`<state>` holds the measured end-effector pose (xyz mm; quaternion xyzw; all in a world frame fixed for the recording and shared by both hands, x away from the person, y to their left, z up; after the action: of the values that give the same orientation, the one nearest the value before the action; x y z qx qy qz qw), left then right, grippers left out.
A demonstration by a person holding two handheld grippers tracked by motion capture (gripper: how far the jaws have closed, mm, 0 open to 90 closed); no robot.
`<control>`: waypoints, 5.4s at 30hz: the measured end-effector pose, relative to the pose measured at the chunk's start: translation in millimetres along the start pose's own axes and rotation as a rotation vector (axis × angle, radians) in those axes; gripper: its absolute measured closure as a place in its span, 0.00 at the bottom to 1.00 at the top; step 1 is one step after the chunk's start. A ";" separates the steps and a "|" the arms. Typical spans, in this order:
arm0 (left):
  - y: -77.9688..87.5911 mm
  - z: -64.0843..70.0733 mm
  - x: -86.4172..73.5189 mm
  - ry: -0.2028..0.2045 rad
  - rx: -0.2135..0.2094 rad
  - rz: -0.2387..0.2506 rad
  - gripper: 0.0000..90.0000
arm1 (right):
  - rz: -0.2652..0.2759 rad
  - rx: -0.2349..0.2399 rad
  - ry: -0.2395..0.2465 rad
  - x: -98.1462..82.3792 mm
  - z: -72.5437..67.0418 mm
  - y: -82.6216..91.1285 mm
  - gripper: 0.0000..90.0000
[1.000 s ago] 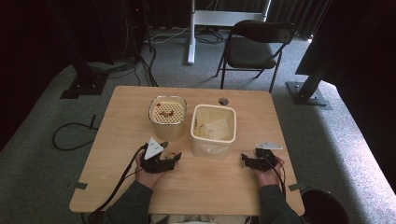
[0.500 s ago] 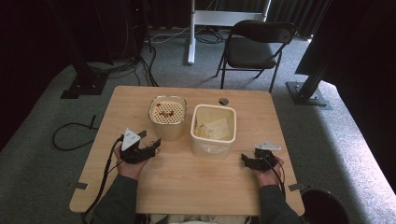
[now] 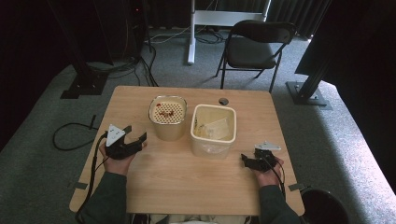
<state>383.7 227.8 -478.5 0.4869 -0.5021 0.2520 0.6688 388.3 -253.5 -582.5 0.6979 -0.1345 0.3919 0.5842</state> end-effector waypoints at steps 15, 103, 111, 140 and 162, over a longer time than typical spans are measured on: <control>-10.5 -24.1 25.1 -0.008 0.029 0.003 0.33 | 0.000 0.000 0.003 -0.2 -0.3 0.1 0.31; -90.9 23.0 98.2 -1.239 0.476 -0.185 0.35 | 0.001 0.016 0.020 -0.4 -3.7 0.4 0.31; -92.2 21.0 89.4 -1.309 0.483 -0.215 0.35 | 0.001 0.017 0.021 -0.4 -3.8 0.4 0.31; -89.2 16.7 88.8 -1.411 0.511 -0.252 0.36 | 0.001 0.017 0.020 -0.4 -3.8 0.4 0.31; -94.5 22.7 83.2 -1.568 0.534 -0.282 0.36 | 0.001 0.017 0.020 -0.4 -3.9 0.5 0.32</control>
<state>482.8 157.0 -439.4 0.7211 -0.6794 -0.1349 0.0138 386.3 -250.1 -582.4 0.6989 -0.1258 0.4000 0.5794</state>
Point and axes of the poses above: each handheld gripper's, and its own axes: y roughly backward along the jaws, x roughly out of its top, z roughly to its right, the point moved 5 cm from there along -y, roughly forward along the jaws, and after that the axes turned 3 degrees about -z, right-handed, at the moved point
